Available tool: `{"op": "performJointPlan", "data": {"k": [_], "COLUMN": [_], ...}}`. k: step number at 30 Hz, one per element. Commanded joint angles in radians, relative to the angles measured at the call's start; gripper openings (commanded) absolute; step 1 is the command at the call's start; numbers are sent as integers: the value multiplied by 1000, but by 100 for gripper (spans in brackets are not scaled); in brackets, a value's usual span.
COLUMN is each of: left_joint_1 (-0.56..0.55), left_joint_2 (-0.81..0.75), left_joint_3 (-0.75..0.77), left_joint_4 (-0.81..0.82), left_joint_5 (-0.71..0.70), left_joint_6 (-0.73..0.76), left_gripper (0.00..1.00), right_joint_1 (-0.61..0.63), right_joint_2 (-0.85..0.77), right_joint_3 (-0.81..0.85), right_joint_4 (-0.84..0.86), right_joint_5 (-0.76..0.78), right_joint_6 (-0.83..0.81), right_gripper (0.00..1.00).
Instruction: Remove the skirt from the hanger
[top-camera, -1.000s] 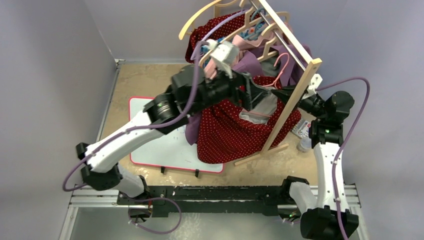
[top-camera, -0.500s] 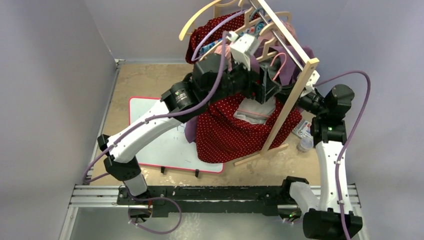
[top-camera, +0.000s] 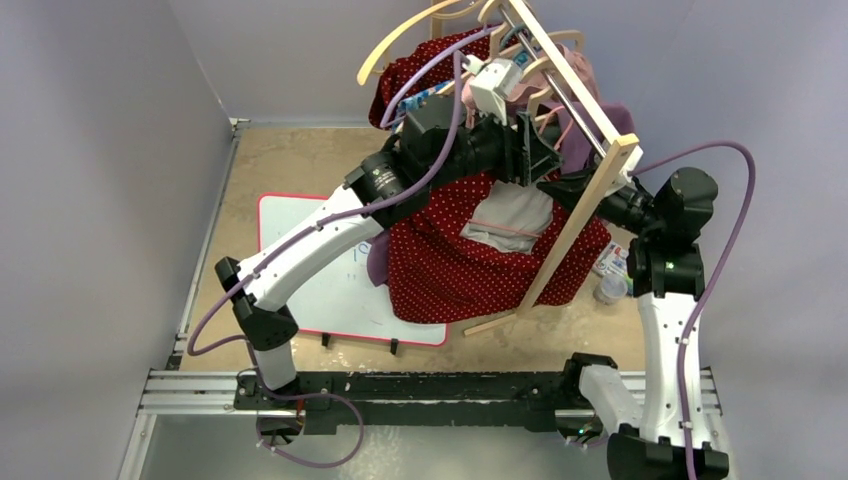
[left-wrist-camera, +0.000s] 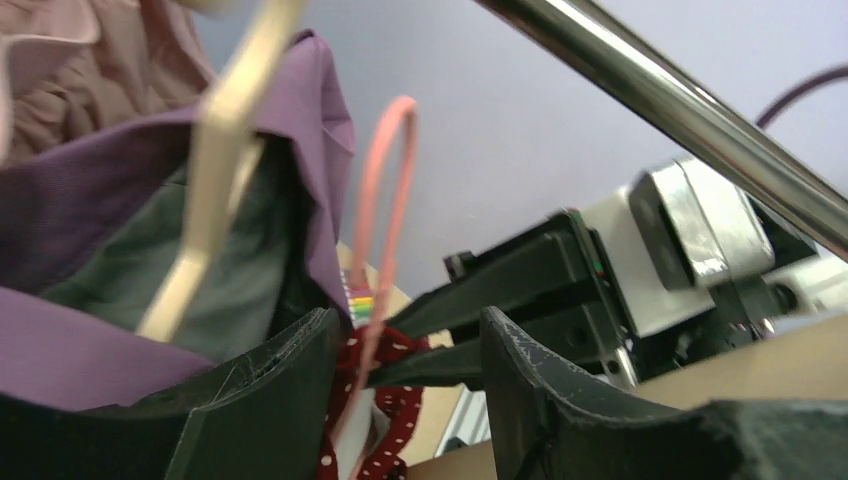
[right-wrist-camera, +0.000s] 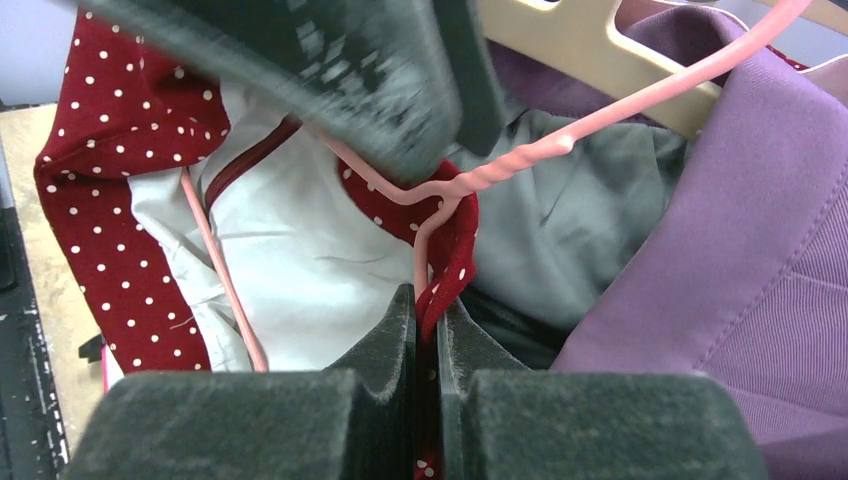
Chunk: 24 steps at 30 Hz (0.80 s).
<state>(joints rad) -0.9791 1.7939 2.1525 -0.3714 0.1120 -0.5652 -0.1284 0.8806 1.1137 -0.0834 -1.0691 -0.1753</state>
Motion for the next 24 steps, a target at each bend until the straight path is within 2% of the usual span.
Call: {"op": "performJointPlan", "data": {"k": [1,7,15,24], "left_joint_1": [-22,-23,-21,-34], "left_joint_2": [-75,-79,12,50], "left_joint_3": [-44,-108,26,23], "left_joint_4": [113,171,105,141], "left_joint_5": [15,28,-2,4], "left_joint_6": [6,-14,34,27], "left_gripper": [53,49,45,42], "right_joint_1": [8,9,9,8], "right_joint_2": [7,-29,-65,-62], "right_joint_3": [97,87,69,84], "right_joint_4": [-7,-9,-32,-48], "right_joint_5": [-44,-42,-35,-38], "right_joint_6": [-13,-3,-7,-13], "right_gripper": [0,0,0,0]}}
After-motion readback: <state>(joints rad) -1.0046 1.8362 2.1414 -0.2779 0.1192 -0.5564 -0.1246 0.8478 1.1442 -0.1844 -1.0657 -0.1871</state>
